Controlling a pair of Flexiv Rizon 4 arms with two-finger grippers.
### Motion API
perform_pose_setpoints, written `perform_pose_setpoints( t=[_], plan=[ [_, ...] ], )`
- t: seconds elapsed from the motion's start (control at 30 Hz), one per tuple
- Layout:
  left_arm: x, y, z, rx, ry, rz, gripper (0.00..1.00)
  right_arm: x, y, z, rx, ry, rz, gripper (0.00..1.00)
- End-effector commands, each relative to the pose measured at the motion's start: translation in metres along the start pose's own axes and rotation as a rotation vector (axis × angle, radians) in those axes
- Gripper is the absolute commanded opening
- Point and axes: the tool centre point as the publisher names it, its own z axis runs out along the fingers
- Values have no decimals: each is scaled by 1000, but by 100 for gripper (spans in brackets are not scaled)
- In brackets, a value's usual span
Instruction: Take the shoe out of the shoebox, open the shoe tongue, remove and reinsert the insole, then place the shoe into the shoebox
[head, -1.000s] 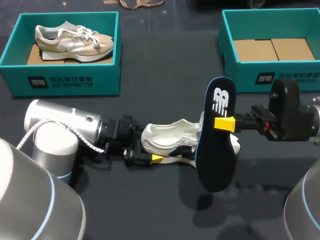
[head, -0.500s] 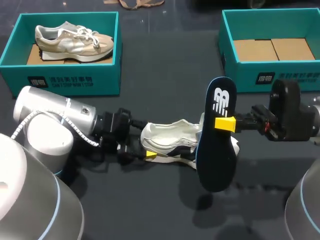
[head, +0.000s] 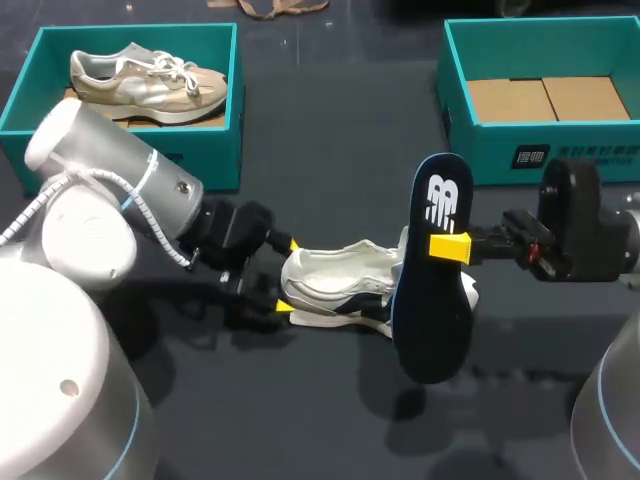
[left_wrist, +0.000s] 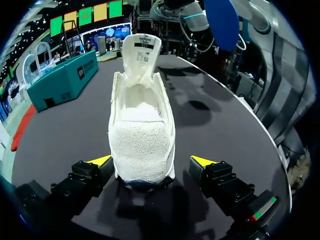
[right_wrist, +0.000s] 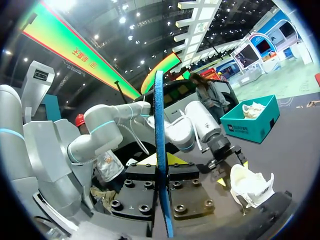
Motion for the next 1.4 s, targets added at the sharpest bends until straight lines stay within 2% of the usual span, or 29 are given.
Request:
perform_pose_setpoints(
  t=[0.03,0.23,0.53,0.63,0.9,1.03,1.27,1.4],
  plan=[
    [-2,-5,-2,-207,9,5,100,0,-1,1,-1,-2,0,0],
    [0,-7,-8,-226,5,-25,100,0,-1,1,-1,-2,0,0],
    [0,-15,-11,-454,-13,-75,100,0,-1,1,-1,-2,0,0],
    [-3,-14,-11,-503,-12,-75,100,0,-1,1,-1,-2,0,0],
    [-9,-11,-13,-586,-18,-72,100,0,-1,1,-1,-2,0,0],
    [-13,-11,-18,-600,-9,-78,100,0,-1,1,-1,-2,0,0],
    [-11,-45,-46,-591,26,-31,100,0,-1,1,-1,-2,0,0],
    [-17,-67,-51,-612,9,-4,100,0,-1,1,-1,-2,0,0]
  ],
)
